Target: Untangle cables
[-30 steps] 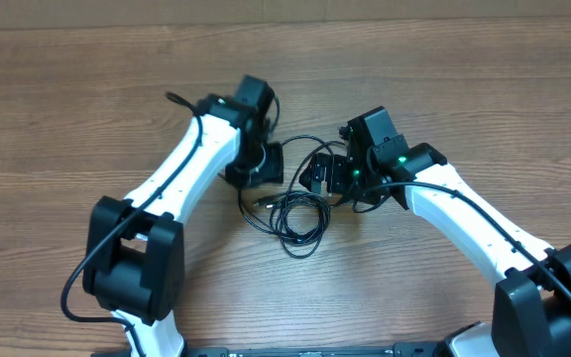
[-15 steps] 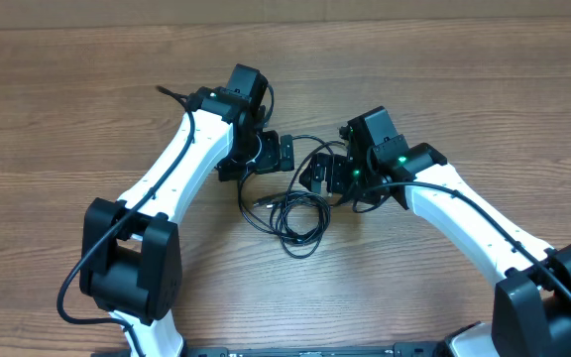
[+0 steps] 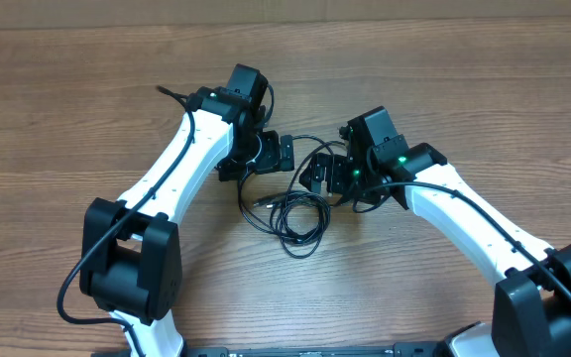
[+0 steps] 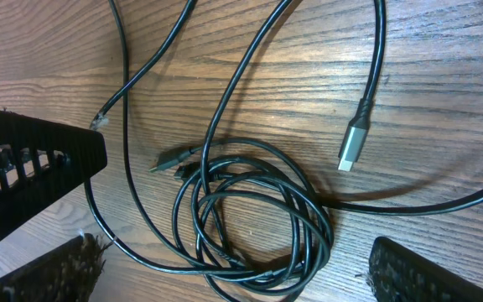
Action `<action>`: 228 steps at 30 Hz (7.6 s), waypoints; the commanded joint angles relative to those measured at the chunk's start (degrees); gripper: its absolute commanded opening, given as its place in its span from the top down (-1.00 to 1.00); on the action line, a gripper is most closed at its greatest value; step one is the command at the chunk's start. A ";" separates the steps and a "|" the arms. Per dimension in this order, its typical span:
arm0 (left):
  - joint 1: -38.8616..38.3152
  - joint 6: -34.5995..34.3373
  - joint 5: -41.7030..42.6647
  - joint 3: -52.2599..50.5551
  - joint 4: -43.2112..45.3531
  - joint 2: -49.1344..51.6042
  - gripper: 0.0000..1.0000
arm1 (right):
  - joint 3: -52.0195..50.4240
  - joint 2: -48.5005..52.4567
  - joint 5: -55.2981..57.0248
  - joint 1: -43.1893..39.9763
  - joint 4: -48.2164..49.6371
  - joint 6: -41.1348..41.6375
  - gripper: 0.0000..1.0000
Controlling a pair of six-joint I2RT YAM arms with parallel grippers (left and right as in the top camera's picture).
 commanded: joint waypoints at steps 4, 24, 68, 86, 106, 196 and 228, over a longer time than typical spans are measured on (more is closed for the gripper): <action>-0.07 0.15 -0.55 0.85 0.09 -1.22 -0.99 | 0.66 0.24 0.17 0.00 0.26 0.00 -1.00; -0.07 0.15 -0.57 0.85 0.09 -1.22 -0.99 | 0.66 0.24 0.17 0.00 0.26 0.00 -1.00; -0.07 0.15 -0.55 0.85 0.07 -1.22 -1.00 | 0.66 0.24 0.17 0.00 0.26 0.00 -1.00; -0.07 0.15 -0.55 0.85 0.09 -1.22 -0.99 | 0.66 0.24 0.17 0.00 0.26 0.00 -1.00; -0.07 0.15 -0.55 0.85 0.07 -1.25 -1.00 | 0.66 0.24 0.17 0.00 0.26 0.00 -1.00; -0.07 0.20 2.86 0.87 -0.20 -1.25 0.92 | 0.66 0.24 1.25 -0.07 5.90 -0.02 0.92; -3.26 0.98 3.28 1.68 -18.16 -12.48 -0.15 | 0.66 0.24 4.66 -0.55 -1.01 0.00 -0.99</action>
